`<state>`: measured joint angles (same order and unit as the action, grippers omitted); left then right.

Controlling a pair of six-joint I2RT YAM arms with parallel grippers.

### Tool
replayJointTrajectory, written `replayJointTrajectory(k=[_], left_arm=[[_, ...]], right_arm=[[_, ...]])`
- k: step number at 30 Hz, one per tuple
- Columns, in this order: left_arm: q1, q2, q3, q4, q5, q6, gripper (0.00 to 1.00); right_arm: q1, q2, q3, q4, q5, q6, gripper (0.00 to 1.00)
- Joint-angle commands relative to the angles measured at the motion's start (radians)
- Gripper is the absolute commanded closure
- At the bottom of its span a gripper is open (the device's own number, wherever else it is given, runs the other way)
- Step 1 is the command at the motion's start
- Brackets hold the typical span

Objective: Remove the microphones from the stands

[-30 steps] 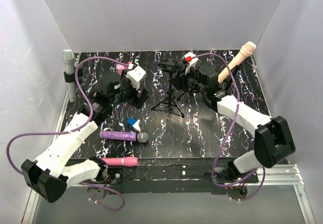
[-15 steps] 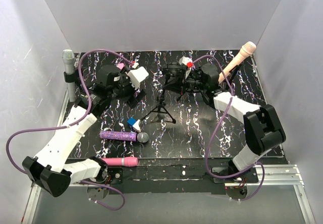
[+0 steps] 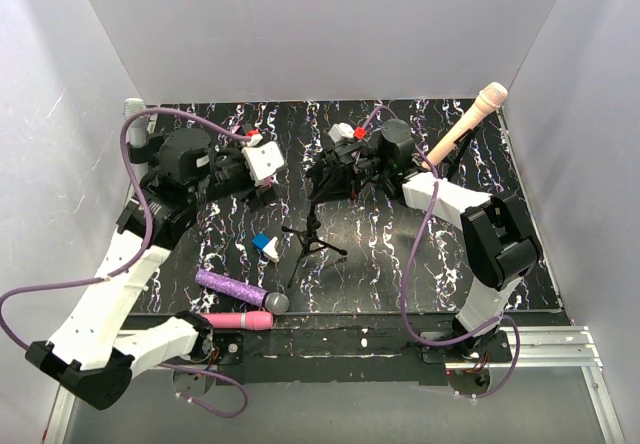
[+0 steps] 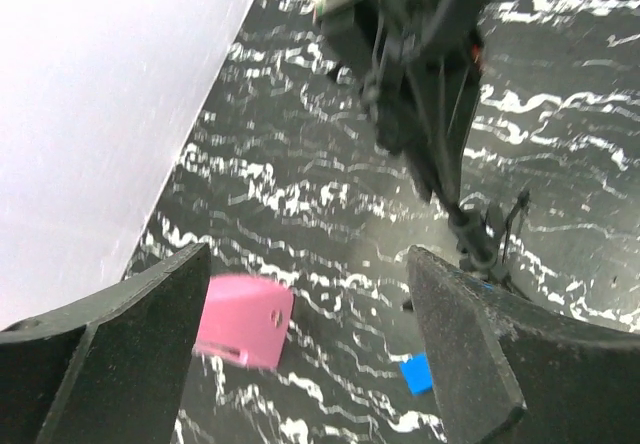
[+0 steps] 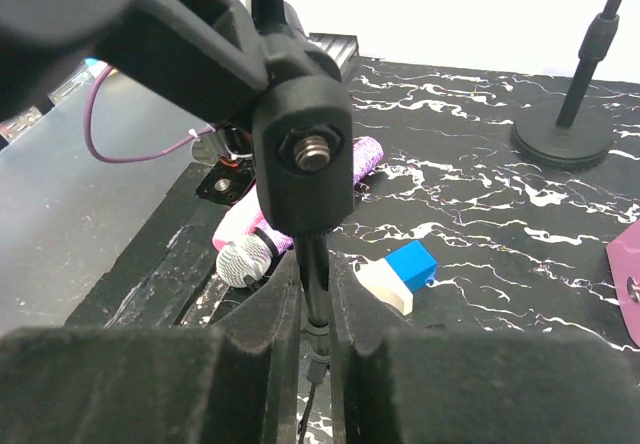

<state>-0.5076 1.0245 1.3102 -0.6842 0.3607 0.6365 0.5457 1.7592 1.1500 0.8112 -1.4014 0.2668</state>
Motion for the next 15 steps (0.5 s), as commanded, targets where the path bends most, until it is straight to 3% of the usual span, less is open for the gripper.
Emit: replayJointTrajectory(k=[1, 3, 12, 15], left_arm=[[0.001, 0.066, 0.089, 0.052, 0.220, 0.025, 0.23], [-0.002, 0.094, 0.109, 0.093, 0.283, -0.009, 0.26], [-0.104, 0.184, 0.179, 0.189, 0.412, -0.054, 0.43], [-0.109, 0.187, 0.167, 0.190, 0.416, -0.044, 0.56]], right_arm=[[0.010, -0.020, 0.059, 0.022, 0.021, 0.034, 0.84], [0.010, -0.020, 0.063, -0.006, 0.027, 0.023, 0.90], [0.010, -0.040, 0.096, -0.320, 0.082, -0.204, 0.92], [0.010, -0.049, 0.109, -0.429, 0.104, -0.294, 0.93]])
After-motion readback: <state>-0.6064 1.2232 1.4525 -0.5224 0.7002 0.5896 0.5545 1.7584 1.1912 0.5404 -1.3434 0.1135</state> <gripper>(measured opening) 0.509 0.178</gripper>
